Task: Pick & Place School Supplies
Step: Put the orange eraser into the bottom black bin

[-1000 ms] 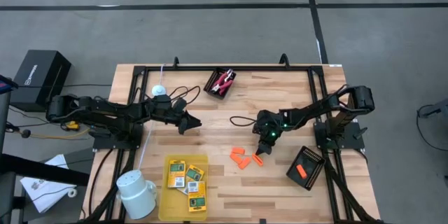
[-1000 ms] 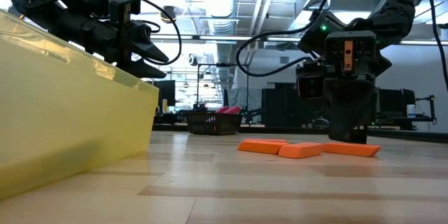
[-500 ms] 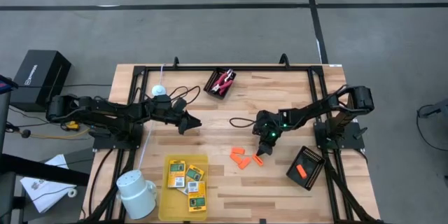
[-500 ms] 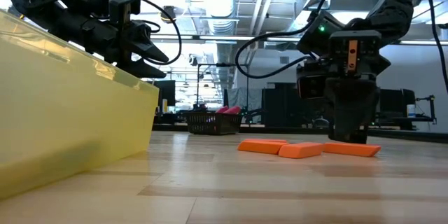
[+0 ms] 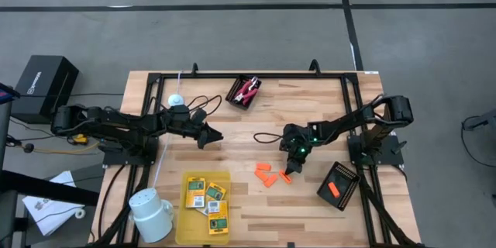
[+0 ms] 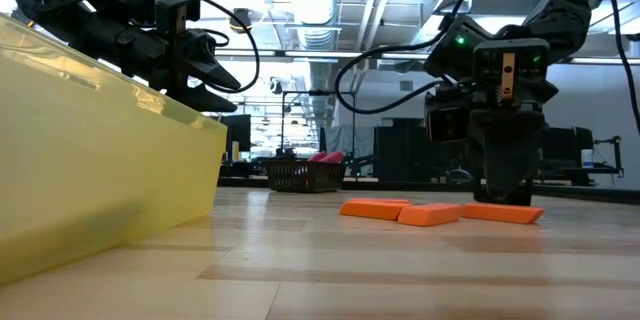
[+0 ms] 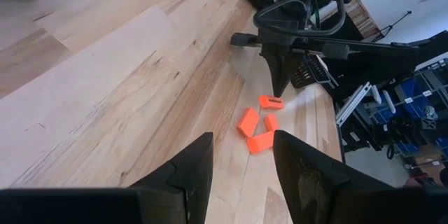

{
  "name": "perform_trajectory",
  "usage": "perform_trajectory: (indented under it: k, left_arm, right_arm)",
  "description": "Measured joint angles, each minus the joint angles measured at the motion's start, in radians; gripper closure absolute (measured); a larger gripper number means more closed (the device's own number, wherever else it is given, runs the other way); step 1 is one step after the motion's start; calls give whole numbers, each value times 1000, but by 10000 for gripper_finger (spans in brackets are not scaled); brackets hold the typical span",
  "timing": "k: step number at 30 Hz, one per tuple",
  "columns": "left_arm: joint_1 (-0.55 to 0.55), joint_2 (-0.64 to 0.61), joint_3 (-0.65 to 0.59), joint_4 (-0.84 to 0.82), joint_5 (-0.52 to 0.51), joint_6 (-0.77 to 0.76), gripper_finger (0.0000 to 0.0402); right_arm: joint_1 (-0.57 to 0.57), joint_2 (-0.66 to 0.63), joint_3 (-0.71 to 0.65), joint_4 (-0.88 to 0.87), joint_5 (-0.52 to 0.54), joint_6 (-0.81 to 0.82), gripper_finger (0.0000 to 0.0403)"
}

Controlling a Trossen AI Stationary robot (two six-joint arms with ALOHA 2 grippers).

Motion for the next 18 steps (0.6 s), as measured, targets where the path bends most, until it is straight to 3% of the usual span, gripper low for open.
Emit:
perform_trajectory:
  k: [18]
  left_arm:
    - [0, 0, 0, -42, 0, 0, 257]
  right_arm:
    - [1, 14, 11, -57, 75, -17, 403]
